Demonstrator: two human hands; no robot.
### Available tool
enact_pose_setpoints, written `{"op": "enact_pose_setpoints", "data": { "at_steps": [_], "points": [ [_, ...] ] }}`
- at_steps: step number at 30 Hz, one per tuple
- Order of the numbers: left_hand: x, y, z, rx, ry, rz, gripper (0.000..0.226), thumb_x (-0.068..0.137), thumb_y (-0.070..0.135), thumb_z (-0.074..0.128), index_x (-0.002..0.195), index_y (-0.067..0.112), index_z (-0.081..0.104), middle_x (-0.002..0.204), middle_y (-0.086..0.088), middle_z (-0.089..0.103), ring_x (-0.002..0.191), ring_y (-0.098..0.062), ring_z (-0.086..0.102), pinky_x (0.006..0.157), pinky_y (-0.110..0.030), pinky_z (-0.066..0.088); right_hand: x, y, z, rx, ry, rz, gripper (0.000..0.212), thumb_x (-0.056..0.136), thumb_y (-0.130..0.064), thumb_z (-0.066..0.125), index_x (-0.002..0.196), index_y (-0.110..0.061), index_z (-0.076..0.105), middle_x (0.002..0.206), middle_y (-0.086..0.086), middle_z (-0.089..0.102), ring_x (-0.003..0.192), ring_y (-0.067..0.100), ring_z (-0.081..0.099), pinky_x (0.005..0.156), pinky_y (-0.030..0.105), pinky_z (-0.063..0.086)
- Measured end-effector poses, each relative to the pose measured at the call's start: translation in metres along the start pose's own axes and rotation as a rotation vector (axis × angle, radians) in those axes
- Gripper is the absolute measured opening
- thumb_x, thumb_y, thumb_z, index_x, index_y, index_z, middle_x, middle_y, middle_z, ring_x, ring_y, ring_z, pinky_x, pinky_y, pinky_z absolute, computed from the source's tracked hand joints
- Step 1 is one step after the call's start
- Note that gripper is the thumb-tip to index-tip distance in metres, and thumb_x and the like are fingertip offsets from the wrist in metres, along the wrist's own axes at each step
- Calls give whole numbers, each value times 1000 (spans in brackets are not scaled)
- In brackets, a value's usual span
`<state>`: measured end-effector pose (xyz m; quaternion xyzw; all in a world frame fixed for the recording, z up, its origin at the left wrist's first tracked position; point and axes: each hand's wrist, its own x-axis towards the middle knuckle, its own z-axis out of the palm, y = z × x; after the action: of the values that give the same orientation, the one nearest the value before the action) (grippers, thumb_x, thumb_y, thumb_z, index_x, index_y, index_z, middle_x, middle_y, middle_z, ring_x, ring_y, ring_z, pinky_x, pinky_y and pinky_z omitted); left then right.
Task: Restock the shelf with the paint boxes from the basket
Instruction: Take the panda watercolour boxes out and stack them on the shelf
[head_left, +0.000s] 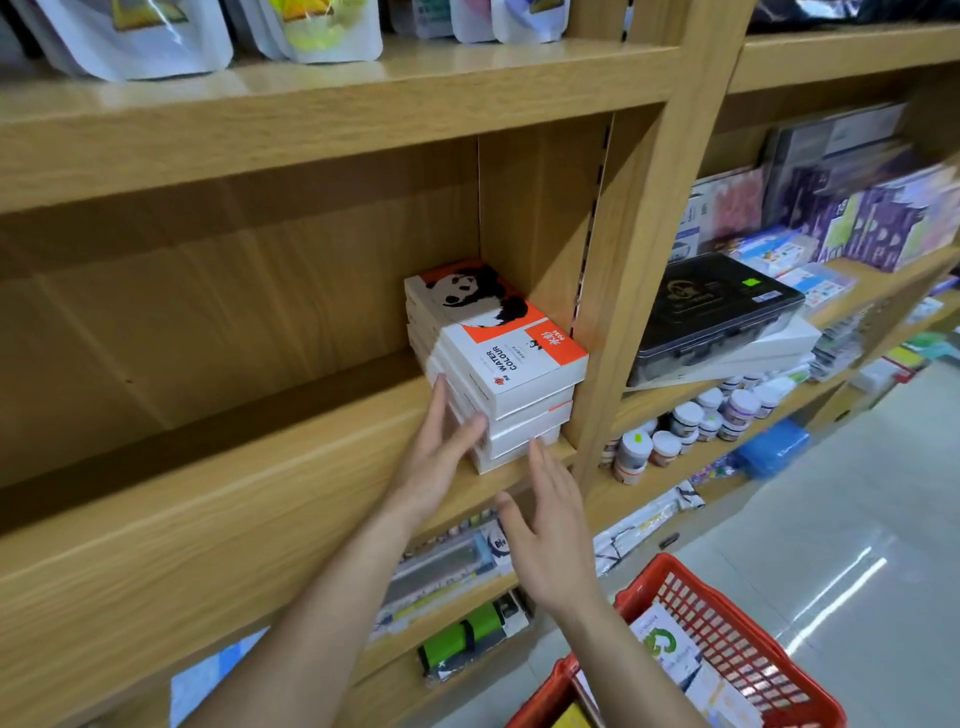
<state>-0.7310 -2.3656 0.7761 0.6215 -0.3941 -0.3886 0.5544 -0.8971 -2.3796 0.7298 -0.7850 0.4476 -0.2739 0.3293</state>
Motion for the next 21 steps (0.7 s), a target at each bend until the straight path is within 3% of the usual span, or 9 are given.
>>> {"op": "enact_pose_setpoints", "data": {
  "at_steps": [4,7,9,13,16,21],
  "points": [
    [12,4,-1,180,-18,-2,129,66,54,87,161,39,0,154,17,47,139,-3,45,117,-36,36,16,5,-1,-58,-49,-25,80,96,-55,41,167,-32,11,172,-19,15,155,5,8,123,27,17],
    [27,5,-4,335,42,51,124,74,36,87,161,36,-1,153,9,50,136,-10,49,111,-33,42,33,3,-7,-101,-70,-29,77,96,-50,46,166,-30,21,172,-14,19,146,10,14,120,28,17],
    [29,1,-5,370,56,54,121,76,35,86,160,37,-1,152,9,51,135,-10,49,104,-26,42,36,0,-12,-76,-74,-11,73,96,-45,50,164,-29,28,170,-12,24,146,11,18,117,26,18],
    [28,-3,-8,416,91,43,127,70,46,86,160,40,-4,152,9,51,135,-12,49,101,-27,43,30,-16,-34,48,91,1,65,92,-43,49,155,-25,47,157,-8,47,137,23,53,115,37,42],
    [28,-1,-14,410,0,20,133,67,45,88,158,44,-10,158,11,43,141,-13,43,112,-39,41,40,-35,-50,48,190,-105,67,93,-49,46,157,-28,42,162,-11,40,146,8,41,115,27,36],
    [29,2,-13,588,42,24,128,78,41,83,158,36,-17,159,0,44,139,-24,46,110,-47,44,54,-44,-50,-107,120,-141,66,101,-36,54,162,-21,34,173,-7,21,154,11,25,118,25,24]
  ]
}}
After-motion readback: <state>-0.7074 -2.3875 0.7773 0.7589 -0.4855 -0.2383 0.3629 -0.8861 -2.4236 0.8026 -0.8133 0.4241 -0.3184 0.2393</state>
